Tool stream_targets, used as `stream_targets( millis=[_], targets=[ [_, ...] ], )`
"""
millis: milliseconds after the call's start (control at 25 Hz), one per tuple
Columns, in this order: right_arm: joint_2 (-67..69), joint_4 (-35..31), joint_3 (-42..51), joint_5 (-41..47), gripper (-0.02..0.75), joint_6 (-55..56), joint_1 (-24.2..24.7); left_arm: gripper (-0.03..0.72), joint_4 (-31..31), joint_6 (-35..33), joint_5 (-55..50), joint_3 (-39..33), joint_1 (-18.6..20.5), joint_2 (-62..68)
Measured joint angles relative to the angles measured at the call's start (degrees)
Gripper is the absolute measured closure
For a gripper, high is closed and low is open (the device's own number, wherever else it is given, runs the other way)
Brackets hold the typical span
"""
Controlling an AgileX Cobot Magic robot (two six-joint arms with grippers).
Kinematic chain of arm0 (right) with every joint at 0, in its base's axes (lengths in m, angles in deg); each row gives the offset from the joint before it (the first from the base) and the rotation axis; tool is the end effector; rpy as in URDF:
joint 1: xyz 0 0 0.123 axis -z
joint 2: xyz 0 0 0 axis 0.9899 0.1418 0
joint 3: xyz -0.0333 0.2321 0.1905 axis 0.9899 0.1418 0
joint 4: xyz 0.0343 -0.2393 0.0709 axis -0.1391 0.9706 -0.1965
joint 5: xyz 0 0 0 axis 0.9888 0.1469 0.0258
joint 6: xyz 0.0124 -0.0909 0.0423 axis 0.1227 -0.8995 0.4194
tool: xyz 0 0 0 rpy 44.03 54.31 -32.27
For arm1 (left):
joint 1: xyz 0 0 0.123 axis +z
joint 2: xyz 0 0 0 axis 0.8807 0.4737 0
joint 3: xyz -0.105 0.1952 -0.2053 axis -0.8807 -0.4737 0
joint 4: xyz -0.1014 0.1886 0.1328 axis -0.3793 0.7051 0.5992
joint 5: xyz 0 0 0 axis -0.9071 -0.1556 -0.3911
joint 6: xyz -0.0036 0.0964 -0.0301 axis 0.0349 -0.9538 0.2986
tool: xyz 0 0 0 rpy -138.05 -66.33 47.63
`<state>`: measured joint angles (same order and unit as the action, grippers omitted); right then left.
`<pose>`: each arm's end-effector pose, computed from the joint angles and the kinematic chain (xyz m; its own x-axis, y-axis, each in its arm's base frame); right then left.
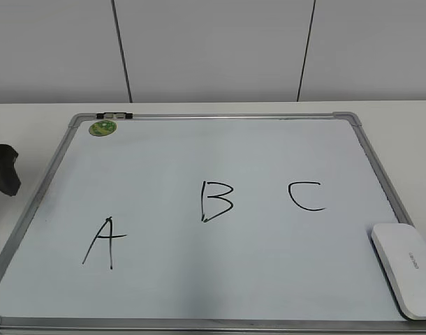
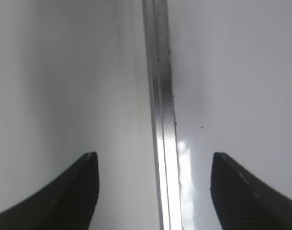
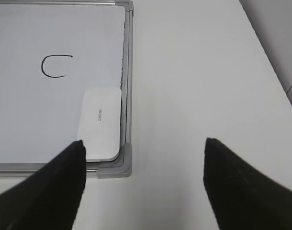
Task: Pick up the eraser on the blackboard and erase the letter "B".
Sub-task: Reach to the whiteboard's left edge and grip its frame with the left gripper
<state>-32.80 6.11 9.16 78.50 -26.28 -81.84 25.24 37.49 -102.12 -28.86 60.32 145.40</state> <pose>-0.0200 -0.0074 0.2676 -0.5026 -0.0578 -0.8626 0.0340 0.9957 -0.0865 0.3204 -0.0126 0.2103 -0.9588 0.0251 -0.2829 0.0393 0.9982 -0.0448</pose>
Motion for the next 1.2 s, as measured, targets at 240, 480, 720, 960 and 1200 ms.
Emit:
stream_targets(
  millis=[240, 480, 720, 960, 1200],
  targets=[
    [0.0, 0.0, 0.0, 0.0, 0.151, 0.0, 0.0, 0.187, 0.27, -1.02, -4.96, 8.23, 0.0, 7.03],
    [0.0, 0.0, 0.0, 0.0, 0.151, 0.0, 0.0, 0.251, 0.27, -1.49, -8.23, 13.99, 0.0, 12.66],
    [0.0, 0.0, 0.0, 0.0, 0.151, 0.0, 0.0, 0.336, 0.27, -1.49, -9.1, 17.66, 0.0, 16.33],
    [0.0, 0.0, 0.0, 0.0, 0.151, 0.0, 0.0, 0.36, -0.21, -1.53, -9.52, 20.13, 0.0, 19.56],
    [0.0, 0.0, 0.0, 0.0, 0.151, 0.0, 0.0, 0.417, -0.32, -1.62, -9.42, 20.14, 0.0, 22.44]
  ],
)
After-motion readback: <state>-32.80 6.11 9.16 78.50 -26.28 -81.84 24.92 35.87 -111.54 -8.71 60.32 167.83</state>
